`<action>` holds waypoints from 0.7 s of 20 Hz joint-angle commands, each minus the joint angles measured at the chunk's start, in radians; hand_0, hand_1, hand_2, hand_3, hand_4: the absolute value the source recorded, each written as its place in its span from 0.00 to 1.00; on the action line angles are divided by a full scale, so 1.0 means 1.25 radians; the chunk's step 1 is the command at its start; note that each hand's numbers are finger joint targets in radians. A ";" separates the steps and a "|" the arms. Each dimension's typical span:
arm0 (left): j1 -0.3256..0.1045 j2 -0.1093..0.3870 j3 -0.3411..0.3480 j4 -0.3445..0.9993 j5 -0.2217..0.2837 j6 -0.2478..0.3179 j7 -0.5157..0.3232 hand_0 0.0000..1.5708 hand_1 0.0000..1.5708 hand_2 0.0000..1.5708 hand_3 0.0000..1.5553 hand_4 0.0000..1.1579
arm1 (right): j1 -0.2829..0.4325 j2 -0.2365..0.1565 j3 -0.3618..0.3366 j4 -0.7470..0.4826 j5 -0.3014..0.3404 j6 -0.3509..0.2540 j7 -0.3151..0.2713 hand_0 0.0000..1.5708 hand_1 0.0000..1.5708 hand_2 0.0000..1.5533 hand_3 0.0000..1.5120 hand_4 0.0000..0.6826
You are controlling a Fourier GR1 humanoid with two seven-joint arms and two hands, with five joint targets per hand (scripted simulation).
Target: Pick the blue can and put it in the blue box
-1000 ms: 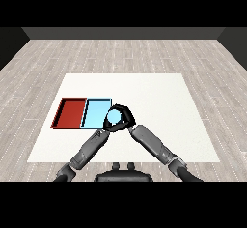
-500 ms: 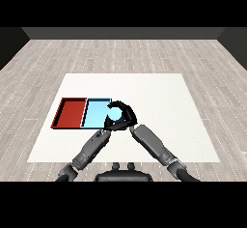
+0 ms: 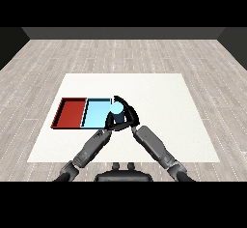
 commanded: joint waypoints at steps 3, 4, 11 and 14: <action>0.000 -0.003 0.032 0.045 -0.037 -0.023 -0.030 1.00 1.00 1.00 0.97 0.98 | 0.001 0.004 -0.050 0.015 -0.028 0.043 0.000 0.00 0.00 0.00 0.00 0.00; 0.046 0.008 0.034 -0.047 -0.072 -0.014 0.029 1.00 1.00 1.00 0.97 0.98 | 0.011 0.004 -0.064 -0.021 -0.016 0.039 0.026 0.00 0.00 0.00 0.00 0.00; 0.023 0.032 0.101 -0.008 -0.083 -0.055 0.007 1.00 1.00 1.00 0.97 0.97 | 0.129 -0.070 -0.110 -0.171 -0.018 0.098 0.051 0.00 0.00 0.00 0.00 0.00; 0.070 0.028 0.069 -0.066 -0.108 -0.028 0.020 1.00 1.00 1.00 0.96 0.97 | 0.164 -0.101 -0.144 -0.257 -0.009 0.087 0.068 0.00 0.00 0.00 0.00 0.00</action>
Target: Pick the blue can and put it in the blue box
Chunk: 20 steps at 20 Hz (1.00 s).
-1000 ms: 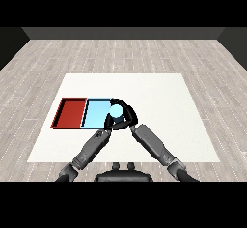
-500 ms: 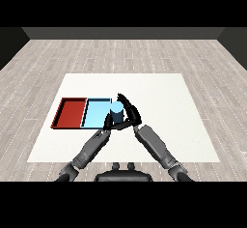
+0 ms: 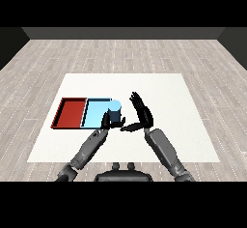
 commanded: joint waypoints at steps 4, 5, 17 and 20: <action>0.029 -0.004 0.015 -0.016 -0.066 0.020 0.033 1.00 1.00 1.00 0.96 0.98 | 0.069 0.006 -0.073 -0.082 -0.002 0.006 -0.022 0.00 0.00 0.00 0.00 0.00; 0.025 0.030 0.022 -0.032 -0.046 -0.012 0.047 1.00 1.00 1.00 0.96 0.97 | 0.150 -0.065 -0.110 -0.172 -0.049 0.038 -0.016 0.00 0.00 0.00 0.00 0.00; -0.084 0.162 0.205 0.204 -0.027 -0.027 0.116 1.00 1.00 1.00 0.96 0.96 | 0.264 -0.121 -0.232 -0.230 -0.081 0.055 -0.021 0.00 0.00 0.00 0.00 0.00; -0.133 0.189 0.240 0.318 -0.029 -0.069 0.104 1.00 1.00 1.00 0.97 0.94 | 0.215 -0.111 -0.224 -0.220 -0.049 0.023 0.012 0.00 0.00 0.00 0.00 0.00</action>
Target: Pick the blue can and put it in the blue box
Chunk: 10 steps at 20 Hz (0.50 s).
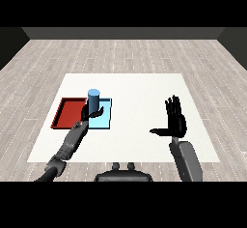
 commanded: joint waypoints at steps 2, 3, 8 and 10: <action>-0.035 0.053 0.058 0.150 0.000 -0.033 0.007 1.00 1.00 1.00 0.98 0.92 | 0.026 0.034 0.001 0.051 0.023 0.015 -0.069 0.00 0.00 0.00 0.00 0.00; -0.091 0.070 0.059 0.200 -0.008 -0.050 0.047 1.00 1.00 1.00 0.97 0.91 | -0.035 0.008 -0.038 0.080 -0.002 0.023 -0.031 0.00 0.00 0.00 0.00 0.00; -0.169 0.053 0.053 0.365 -0.058 0.010 0.095 1.00 1.00 0.99 0.90 0.86 | -0.041 0.043 -0.011 0.092 0.020 -0.007 -0.016 0.00 0.00 0.00 0.00 0.00; -0.183 0.029 0.052 0.404 -0.071 0.030 0.102 1.00 1.00 0.98 0.91 0.83 | -0.063 0.059 -0.022 0.125 0.019 -0.019 -0.016 0.00 0.00 0.00 0.00 0.00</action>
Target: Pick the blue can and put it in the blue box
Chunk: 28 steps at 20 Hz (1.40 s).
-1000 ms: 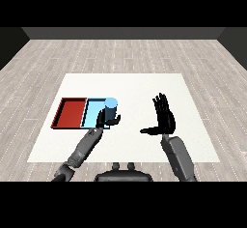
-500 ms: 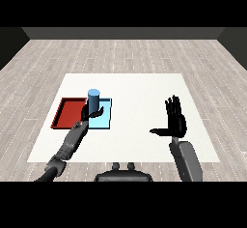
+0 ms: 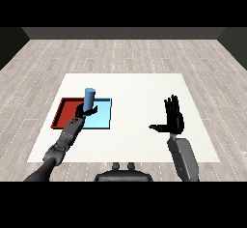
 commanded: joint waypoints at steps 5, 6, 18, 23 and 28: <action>-0.081 -0.022 -0.033 0.177 -0.073 -0.003 0.084 0.97 0.97 0.89 0.73 0.78 | -0.034 -0.002 -0.050 0.116 -0.015 0.038 -0.029 0.00 0.00 0.00 0.00 0.00; -0.073 -0.034 -0.042 0.199 -0.084 0.009 0.085 0.88 0.88 0.83 0.64 0.76 | 0.013 0.004 -0.028 0.046 -0.006 0.014 -0.010 0.00 0.00 0.00 0.00 0.00; -0.065 -0.060 -0.037 0.238 -0.096 -0.050 0.160 0.00 0.00 0.00 0.00 0.51 | -0.014 0.017 -0.044 0.091 -0.026 0.068 -0.047 0.00 0.00 0.00 0.00 0.00; -0.054 -0.043 -0.020 0.217 -0.093 0.048 0.100 0.00 0.00 0.00 0.00 0.00 | 0.012 0.028 -0.036 0.071 -0.022 0.065 -0.037 0.00 0.00 0.00 0.00 0.00; -0.021 -0.062 0.077 0.070 -0.005 0.241 -0.109 0.00 0.00 0.00 0.00 0.00 | 0.015 0.011 -0.044 0.044 -0.037 0.083 -0.026 0.00 0.00 0.00 0.00 0.00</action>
